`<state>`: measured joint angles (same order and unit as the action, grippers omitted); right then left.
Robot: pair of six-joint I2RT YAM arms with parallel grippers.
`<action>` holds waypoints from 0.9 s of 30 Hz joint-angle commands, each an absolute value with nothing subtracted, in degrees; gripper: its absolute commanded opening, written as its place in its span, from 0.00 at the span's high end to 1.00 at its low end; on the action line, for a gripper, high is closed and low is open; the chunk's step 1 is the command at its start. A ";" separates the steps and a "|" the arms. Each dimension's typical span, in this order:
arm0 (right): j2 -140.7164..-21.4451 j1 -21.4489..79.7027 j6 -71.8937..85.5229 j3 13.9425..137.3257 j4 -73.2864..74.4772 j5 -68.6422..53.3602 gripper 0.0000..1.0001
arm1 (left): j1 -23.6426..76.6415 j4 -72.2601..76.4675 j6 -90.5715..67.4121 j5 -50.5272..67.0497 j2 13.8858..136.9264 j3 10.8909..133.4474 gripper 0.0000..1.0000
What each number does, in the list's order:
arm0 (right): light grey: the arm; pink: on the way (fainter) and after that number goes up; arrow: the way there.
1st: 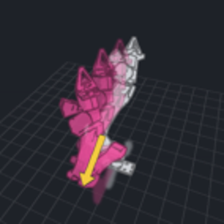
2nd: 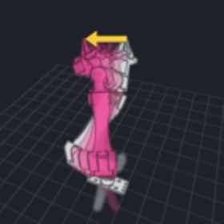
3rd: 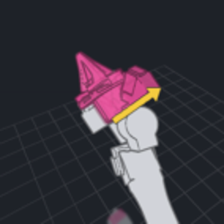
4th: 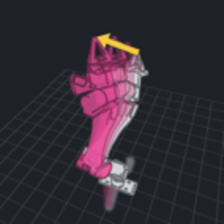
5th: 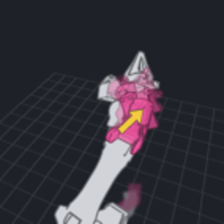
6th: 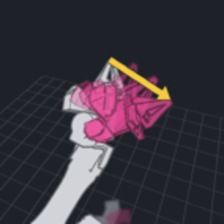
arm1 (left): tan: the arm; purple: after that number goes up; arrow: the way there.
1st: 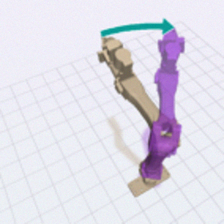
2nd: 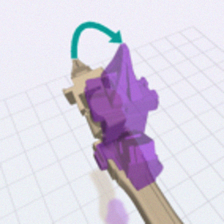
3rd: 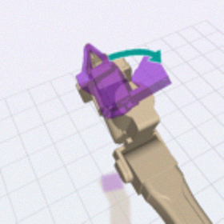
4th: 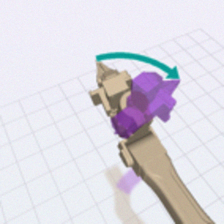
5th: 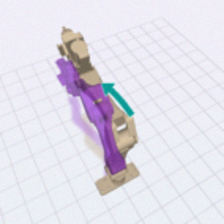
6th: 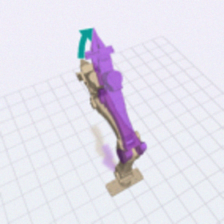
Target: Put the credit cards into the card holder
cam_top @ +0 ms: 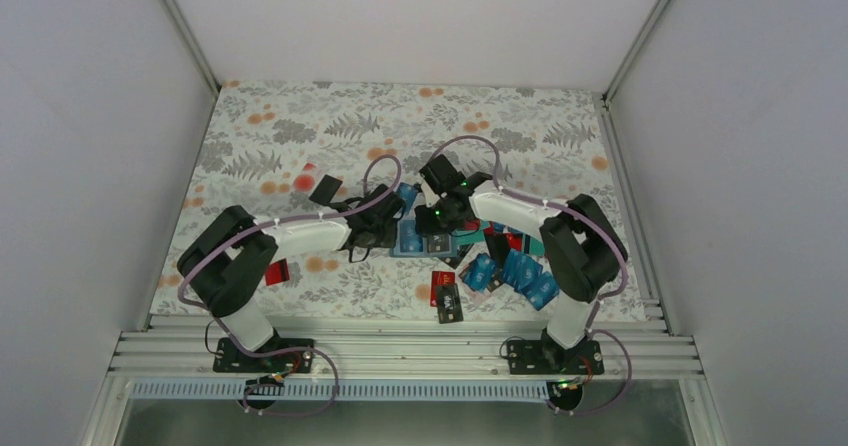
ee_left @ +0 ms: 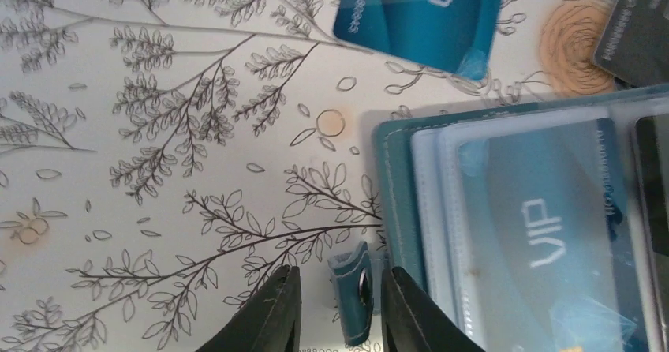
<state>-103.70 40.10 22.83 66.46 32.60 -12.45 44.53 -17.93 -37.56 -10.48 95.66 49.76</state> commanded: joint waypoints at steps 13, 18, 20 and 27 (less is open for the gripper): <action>-100.19 39.29 20.95 61.23 27.52 -14.77 0.92 | 44.91 -22.28 -35.48 3.87 90.74 55.65 0.65; -101.30 39.29 20.30 59.68 26.01 -14.79 0.96 | 44.91 -19.53 -36.26 6.88 93.83 55.52 0.69; -101.63 39.29 20.10 59.06 25.60 -14.51 0.96 | 44.93 -19.38 -36.47 6.90 94.98 55.54 0.70; -102.73 39.29 19.52 58.16 25.02 -13.65 0.96 | 44.83 -18.89 -36.82 6.79 97.54 55.11 0.72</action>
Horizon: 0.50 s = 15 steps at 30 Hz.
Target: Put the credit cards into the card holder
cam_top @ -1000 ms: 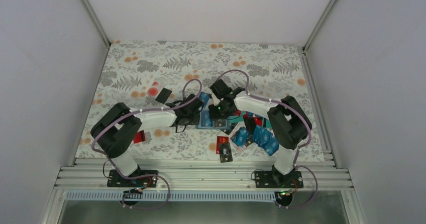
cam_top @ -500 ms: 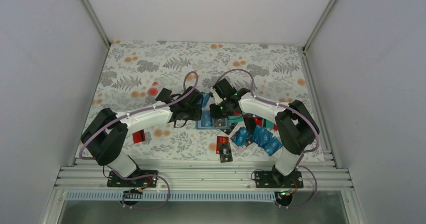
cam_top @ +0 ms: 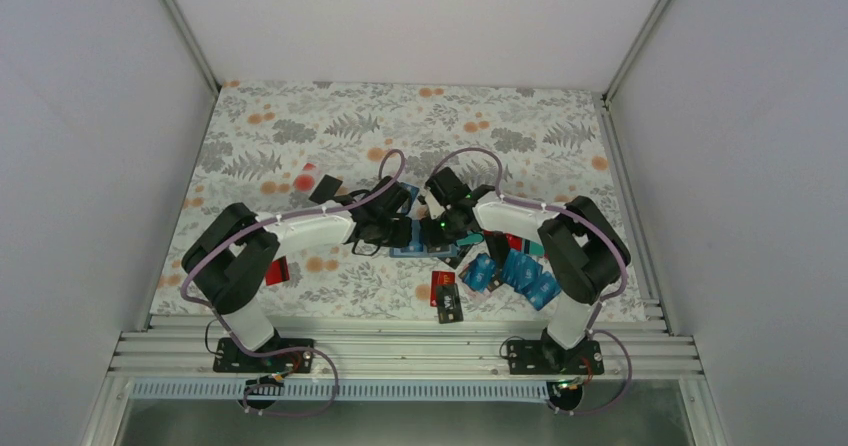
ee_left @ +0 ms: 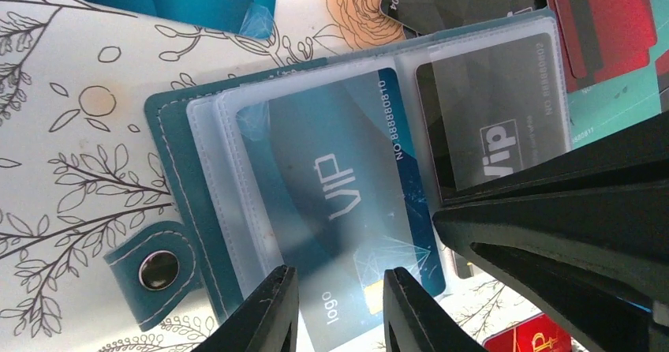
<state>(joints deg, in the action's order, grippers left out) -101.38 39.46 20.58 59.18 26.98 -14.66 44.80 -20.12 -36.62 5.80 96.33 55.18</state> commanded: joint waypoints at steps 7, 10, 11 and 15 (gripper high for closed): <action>-104.50 39.31 19.52 56.94 23.67 -13.43 0.95 | 44.82 -19.12 -37.53 6.42 98.18 54.79 0.67; -105.22 39.29 19.56 56.53 23.22 -13.38 0.95 | 44.82 -19.48 -37.53 6.10 98.13 54.69 0.64; -105.46 39.29 19.52 56.45 23.13 -13.43 0.96 | 44.81 -19.57 -37.55 5.95 98.20 54.67 0.63; -105.88 39.31 19.60 56.11 22.85 -13.41 0.95 | 44.85 -20.57 -37.94 4.96 97.91 54.76 0.57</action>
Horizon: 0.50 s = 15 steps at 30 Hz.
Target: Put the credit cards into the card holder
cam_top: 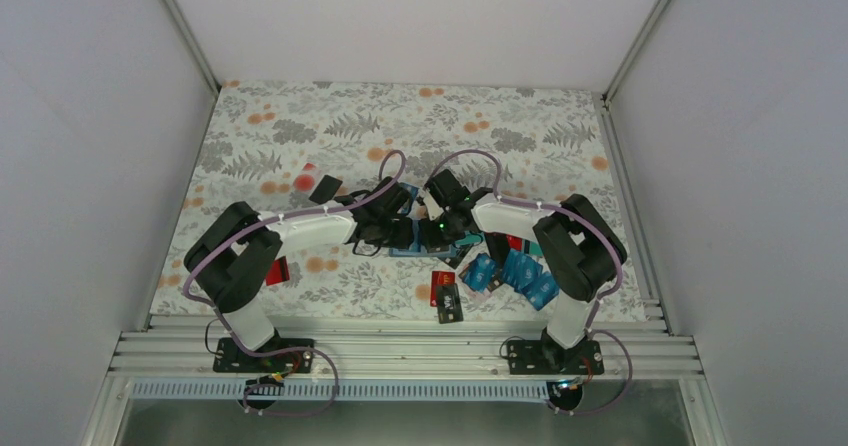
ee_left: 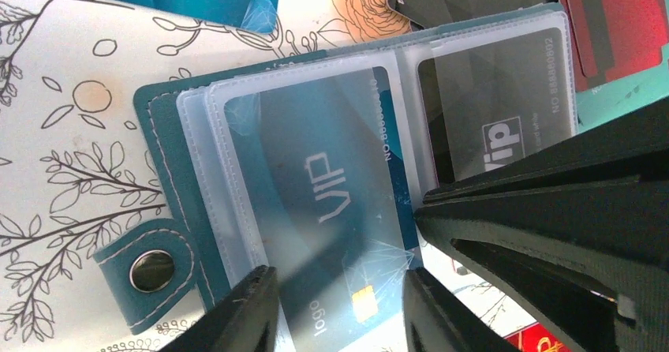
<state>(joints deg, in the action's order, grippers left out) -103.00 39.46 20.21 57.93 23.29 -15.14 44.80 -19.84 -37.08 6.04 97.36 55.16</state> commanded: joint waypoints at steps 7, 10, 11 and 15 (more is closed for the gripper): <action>-105.96 39.29 19.61 56.07 22.80 -13.45 0.96 | 44.82 -20.62 -38.56 5.35 97.77 54.54 0.53; -105.99 39.30 19.62 55.99 22.84 -13.41 0.96 | 44.82 -20.59 -39.05 5.56 97.62 54.37 0.50; -105.94 39.29 19.61 55.99 22.85 -13.44 0.96 | 44.82 -20.84 -39.06 5.54 97.71 54.51 0.50; -105.97 39.29 19.62 55.99 22.82 -13.41 0.96 | 44.82 -20.17 -39.36 5.69 97.98 54.18 0.47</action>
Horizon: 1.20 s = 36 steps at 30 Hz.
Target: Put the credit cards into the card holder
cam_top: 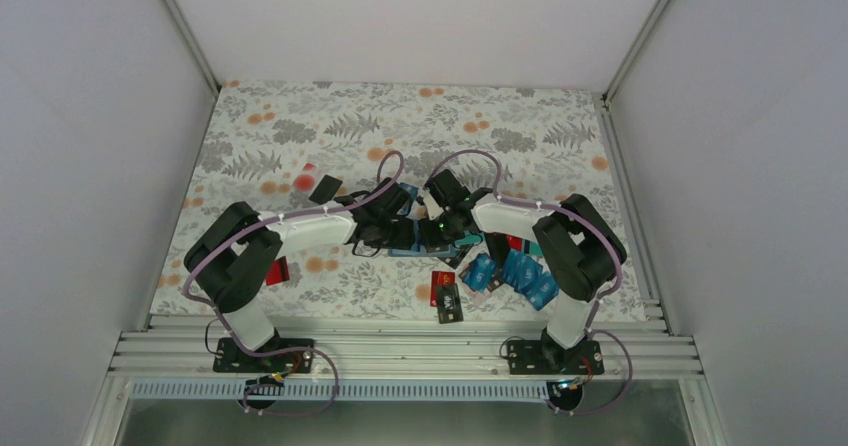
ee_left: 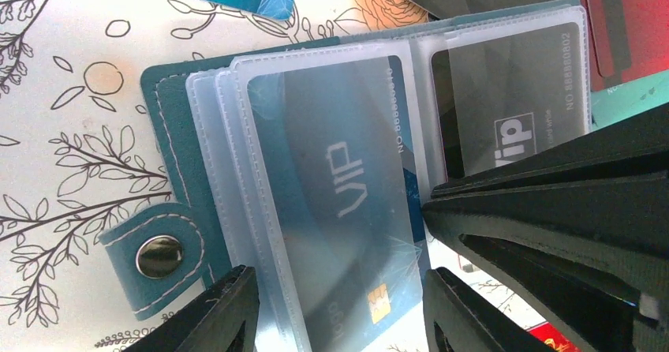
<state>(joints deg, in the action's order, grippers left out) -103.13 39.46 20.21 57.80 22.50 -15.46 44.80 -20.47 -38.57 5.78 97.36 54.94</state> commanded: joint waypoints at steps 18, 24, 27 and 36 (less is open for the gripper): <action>-105.39 39.29 19.95 56.50 23.37 -13.97 0.96 | 45.17 -15.92 -39.28 10.34 98.61 55.83 0.69; -102.75 38.82 20.08 58.77 25.86 -14.16 0.95 | 46.30 -20.24 -38.78 6.44 100.03 59.22 0.77; -100.09 38.01 20.31 59.60 28.17 -13.97 0.92 | 46.86 -21.61 -38.67 4.83 100.77 60.58 0.77; -88.64 34.02 21.24 57.55 33.14 -12.55 0.79 | 48.69 -24.47 -37.93 2.43 103.99 66.02 0.77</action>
<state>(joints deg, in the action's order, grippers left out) -94.32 35.92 20.62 58.43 30.39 -14.02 47.57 -22.15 -39.03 4.49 101.78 62.37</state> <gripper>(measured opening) 0.190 0.233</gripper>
